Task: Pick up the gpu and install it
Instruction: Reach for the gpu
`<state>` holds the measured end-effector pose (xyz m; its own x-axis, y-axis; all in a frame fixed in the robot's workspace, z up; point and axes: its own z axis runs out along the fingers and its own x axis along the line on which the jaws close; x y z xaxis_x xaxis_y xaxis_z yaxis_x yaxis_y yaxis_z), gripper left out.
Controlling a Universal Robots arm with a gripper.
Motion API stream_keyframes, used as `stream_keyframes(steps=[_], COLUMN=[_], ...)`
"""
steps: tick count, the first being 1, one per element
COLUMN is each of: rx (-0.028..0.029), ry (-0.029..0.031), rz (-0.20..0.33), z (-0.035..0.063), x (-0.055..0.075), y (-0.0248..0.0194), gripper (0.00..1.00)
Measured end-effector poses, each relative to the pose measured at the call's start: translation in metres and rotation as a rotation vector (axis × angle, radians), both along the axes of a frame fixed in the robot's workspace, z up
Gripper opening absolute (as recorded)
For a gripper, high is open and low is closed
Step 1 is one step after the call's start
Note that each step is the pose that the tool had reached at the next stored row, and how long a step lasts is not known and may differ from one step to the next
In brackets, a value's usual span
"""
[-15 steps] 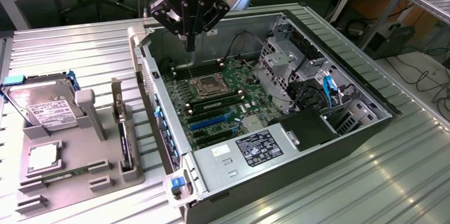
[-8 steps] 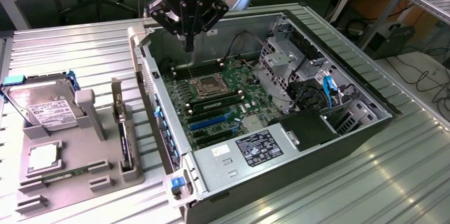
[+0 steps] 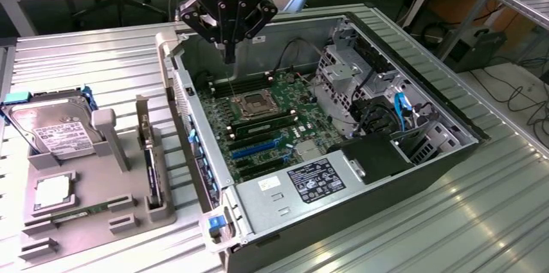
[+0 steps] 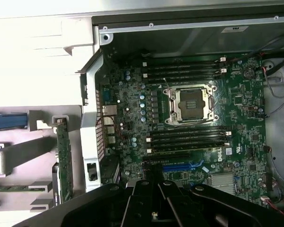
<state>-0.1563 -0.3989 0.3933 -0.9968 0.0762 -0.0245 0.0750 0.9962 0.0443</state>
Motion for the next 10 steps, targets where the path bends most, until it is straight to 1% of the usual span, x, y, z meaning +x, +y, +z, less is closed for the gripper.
stream_keyframes(steps=[10], rx=[0.0001], ry=[0.0], rz=[0.0], z=[0.0], x=[-0.0023], y=[0.0], gripper=[0.11])
